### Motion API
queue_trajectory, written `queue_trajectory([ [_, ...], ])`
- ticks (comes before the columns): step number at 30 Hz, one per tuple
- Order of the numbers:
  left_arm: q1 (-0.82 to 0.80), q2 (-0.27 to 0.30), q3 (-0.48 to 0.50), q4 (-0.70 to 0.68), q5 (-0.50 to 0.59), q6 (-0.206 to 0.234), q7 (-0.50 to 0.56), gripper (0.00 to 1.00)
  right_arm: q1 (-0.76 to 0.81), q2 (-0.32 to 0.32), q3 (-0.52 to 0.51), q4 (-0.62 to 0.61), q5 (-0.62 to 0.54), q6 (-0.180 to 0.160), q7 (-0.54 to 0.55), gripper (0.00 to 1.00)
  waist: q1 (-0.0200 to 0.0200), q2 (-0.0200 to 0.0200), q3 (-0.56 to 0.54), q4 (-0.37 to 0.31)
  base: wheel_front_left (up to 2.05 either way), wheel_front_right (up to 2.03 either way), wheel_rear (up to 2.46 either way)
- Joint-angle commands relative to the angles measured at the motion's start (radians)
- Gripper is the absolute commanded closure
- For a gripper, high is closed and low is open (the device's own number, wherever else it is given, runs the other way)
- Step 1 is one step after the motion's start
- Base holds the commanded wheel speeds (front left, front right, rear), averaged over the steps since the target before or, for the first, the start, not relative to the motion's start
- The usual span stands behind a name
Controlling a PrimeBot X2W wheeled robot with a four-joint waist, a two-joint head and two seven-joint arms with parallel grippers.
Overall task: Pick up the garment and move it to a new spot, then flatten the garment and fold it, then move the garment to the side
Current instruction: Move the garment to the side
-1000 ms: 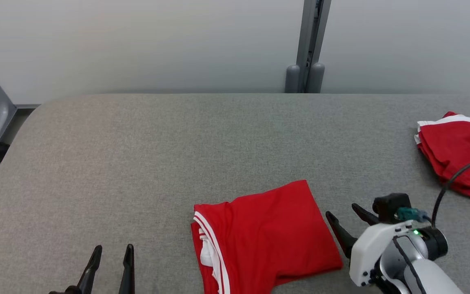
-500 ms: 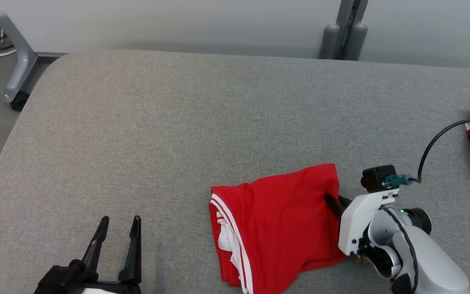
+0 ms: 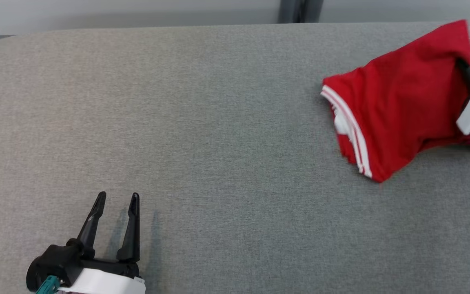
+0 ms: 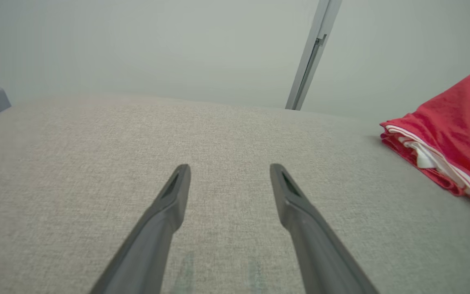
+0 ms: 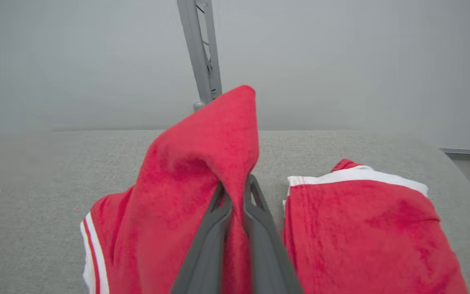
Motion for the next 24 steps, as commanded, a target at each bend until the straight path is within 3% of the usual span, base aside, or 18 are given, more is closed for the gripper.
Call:
queue_trajectory([
  [1,-0.017,0.003,-0.001,-0.003,0.008,-0.003,-0.001,0.0,-0.012,-0.004,-0.008,-0.007,-0.006,0.0,0.002,1.0,0.0,0.0,0.023,-0.026,0.0,0.0,0.0],
  [7,-0.045,0.004,-0.018,-0.002,0.024,-0.008,-0.001,0.0,-0.066,-0.022,-0.151,-0.058,-0.06,0.0,0.071,1.0,0.0,0.0,0.049,-0.057,0.0,0.0,0.0],
  [13,-0.057,0.004,-0.023,0.004,0.035,-0.011,-0.001,0.0,-0.093,-0.013,-0.315,-0.045,-0.196,0.0,0.102,0.98,0.0,0.0,0.067,-0.054,0.0,0.0,0.0],
  [14,-0.059,0.004,-0.022,0.007,0.038,-0.009,-0.001,0.0,-0.098,-0.008,-0.342,-0.043,-0.234,0.0,0.089,0.53,0.0,0.0,0.07,-0.051,0.0,0.0,0.0],
  [15,-0.061,0.004,-0.022,0.011,0.036,-0.01,-0.001,0.0,-0.099,0.002,-0.368,-0.038,-0.267,0.0,0.081,0.0,0.0,0.0,0.071,-0.047,0.0,0.0,0.0],
  [19,-0.054,0.003,-0.022,0.019,0.022,-0.011,-0.001,0.0,-0.072,0.026,-0.425,-0.073,-0.402,0.0,0.018,0.0,0.0,0.0,0.061,-0.033,0.0,0.0,0.0],
  [24,-0.017,0.004,-0.019,0.021,-0.004,0.004,-0.001,0.0,0.023,0.072,-0.438,-0.201,-0.487,0.0,-0.156,0.0,0.0,0.0,0.012,-0.02,0.0,0.0,0.0],
])
